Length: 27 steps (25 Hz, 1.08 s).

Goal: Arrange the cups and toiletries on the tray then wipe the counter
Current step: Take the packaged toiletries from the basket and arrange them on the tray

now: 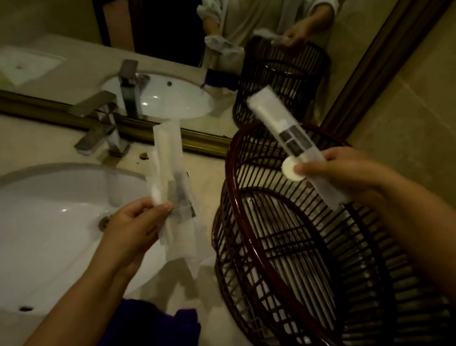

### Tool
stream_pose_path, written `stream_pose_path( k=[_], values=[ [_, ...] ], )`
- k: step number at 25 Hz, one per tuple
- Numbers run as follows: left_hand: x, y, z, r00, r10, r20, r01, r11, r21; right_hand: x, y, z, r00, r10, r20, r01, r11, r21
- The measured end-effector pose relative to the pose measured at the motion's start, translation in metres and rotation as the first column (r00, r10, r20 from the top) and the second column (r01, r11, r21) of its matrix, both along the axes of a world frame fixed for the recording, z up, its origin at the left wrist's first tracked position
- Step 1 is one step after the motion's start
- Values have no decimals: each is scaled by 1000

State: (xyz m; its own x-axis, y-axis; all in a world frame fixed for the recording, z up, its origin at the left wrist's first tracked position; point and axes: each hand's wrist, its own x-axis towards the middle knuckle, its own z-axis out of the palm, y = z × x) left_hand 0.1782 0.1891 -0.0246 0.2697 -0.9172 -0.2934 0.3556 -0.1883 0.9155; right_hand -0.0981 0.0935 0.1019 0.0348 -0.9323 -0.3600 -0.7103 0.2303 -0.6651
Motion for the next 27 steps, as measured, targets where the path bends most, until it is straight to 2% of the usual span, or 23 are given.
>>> stream_pose_path(
  k=[3,7,12,18,27],
  values=[
    [-2,13,17,999,13,-41,-14,999,-41,40,33,24,966,57,254,-33,995,-98],
    [-3,35,45,1000,7,-26,-10,991,-131,109,78,13,888,259,381,-230,966,-121],
    [19,64,44,989,144,-29,-147,981,-124,158,97,-21,884,296,360,-267,955,-130],
    [59,97,22,983,179,-30,-181,979,-99,213,124,-54,868,350,354,-316,937,-151],
    [211,187,-23,949,307,68,-311,947,74,356,201,-106,826,436,358,-430,897,-101]
  ],
)
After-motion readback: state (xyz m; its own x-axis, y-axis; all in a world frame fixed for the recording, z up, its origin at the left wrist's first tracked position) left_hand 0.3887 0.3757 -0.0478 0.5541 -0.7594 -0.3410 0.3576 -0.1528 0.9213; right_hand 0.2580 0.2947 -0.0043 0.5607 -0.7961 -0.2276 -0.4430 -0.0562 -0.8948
